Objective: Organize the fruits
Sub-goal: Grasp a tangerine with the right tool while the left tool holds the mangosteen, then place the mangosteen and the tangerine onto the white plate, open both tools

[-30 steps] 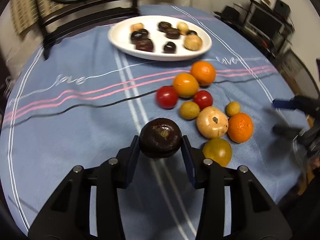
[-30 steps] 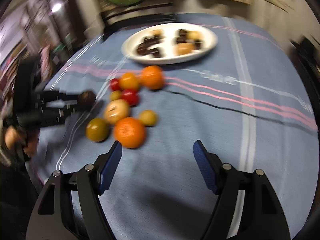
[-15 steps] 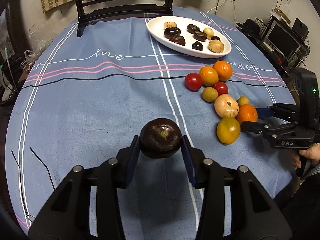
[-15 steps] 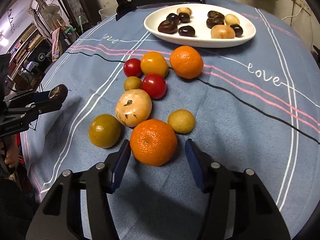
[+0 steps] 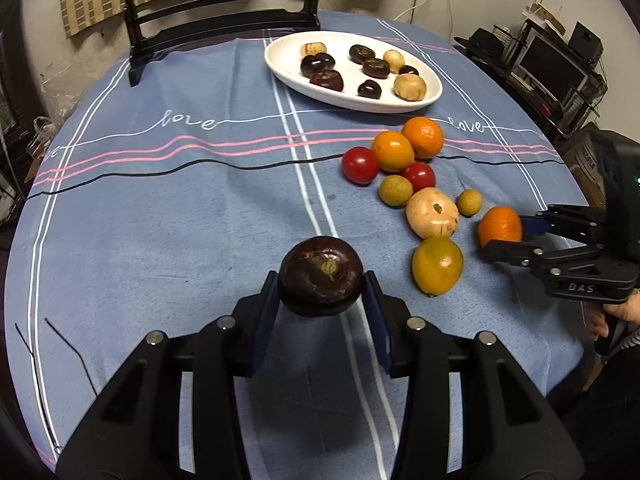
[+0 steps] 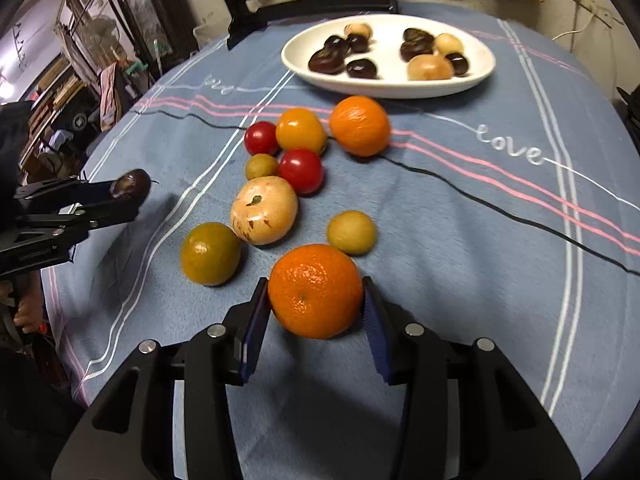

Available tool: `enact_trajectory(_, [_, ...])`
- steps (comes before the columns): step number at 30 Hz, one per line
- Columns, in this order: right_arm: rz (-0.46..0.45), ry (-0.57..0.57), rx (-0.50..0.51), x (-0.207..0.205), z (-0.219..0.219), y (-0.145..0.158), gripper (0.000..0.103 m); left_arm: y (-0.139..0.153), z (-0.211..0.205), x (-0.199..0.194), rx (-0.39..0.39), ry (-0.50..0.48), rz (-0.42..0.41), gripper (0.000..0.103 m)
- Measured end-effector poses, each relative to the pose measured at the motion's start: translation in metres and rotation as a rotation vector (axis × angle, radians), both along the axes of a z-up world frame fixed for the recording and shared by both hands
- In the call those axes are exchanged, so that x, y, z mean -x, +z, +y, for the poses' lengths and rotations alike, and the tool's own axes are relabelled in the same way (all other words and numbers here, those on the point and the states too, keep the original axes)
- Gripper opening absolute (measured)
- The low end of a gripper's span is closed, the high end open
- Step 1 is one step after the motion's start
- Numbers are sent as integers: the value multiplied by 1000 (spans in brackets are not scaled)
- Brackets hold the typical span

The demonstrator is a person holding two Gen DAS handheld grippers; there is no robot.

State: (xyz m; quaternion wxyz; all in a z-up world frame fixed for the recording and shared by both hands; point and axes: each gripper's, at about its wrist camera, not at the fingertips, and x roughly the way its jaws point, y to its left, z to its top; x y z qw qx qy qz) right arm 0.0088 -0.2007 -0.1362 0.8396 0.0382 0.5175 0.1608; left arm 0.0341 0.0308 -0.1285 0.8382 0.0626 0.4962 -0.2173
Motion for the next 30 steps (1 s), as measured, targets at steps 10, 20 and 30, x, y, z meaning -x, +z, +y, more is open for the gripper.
enact_trajectory(10, [-9, -117, 23, 13, -37, 0, 45, -12, -20, -9, -13, -32, 4, 43])
enact_trajectory(20, [-21, -121, 31, 21, -44, 6, 45, -15, -32, -24, 24, -49, 30, 43])
enact_trajectory(30, [-149, -220, -2, -70, -89, 55, 45, 22, -77, -108, 44, -86, -50, 43])
